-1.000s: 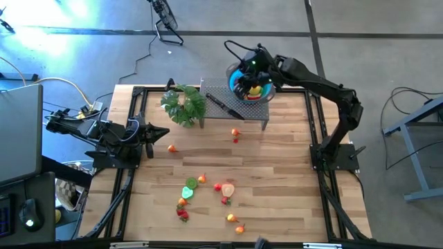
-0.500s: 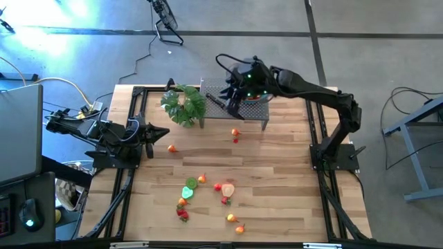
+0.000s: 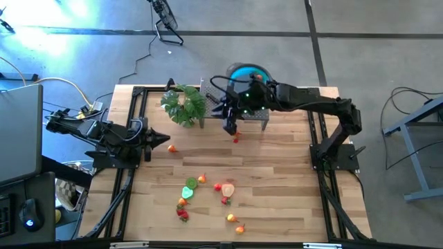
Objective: Pick & Place Fruit
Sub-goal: Put the brown kiwi in the blue bowl on the shelf
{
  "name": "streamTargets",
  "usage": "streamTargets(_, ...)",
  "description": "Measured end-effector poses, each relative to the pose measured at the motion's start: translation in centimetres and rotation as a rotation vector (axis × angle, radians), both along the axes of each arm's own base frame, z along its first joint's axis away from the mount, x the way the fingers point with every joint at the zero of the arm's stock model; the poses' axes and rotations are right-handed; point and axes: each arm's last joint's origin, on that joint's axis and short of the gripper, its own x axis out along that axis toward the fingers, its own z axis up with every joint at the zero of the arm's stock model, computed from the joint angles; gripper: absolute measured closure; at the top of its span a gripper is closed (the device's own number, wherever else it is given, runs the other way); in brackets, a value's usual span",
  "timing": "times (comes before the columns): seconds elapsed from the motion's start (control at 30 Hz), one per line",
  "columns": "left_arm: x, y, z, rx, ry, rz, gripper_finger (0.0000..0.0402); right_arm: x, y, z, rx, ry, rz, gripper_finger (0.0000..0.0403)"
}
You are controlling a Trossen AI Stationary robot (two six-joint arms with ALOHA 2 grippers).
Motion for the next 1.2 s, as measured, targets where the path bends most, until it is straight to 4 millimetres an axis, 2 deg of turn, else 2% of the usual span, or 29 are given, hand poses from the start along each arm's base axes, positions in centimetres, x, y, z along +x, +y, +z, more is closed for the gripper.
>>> streamTargets(0.23,0.0,-0.2,0.1,0.024,0.0,-0.07,0.0402,0.5,2.0,0.6,-0.004,-0.074,0.043,0.0325)
streamTargets(0.63,-0.8,-0.4,-0.1,0.008,0.022,-0.24,0.0402,1.0,5.2,1.5,0.074,-0.168,-0.018,0.0325)
streamTargets(1.2,-0.6,-0.8,-1.0,-0.087,0.123,-0.327,0.0402,0.8,10.5,1.9,0.104,-0.212,0.114,0.0336)
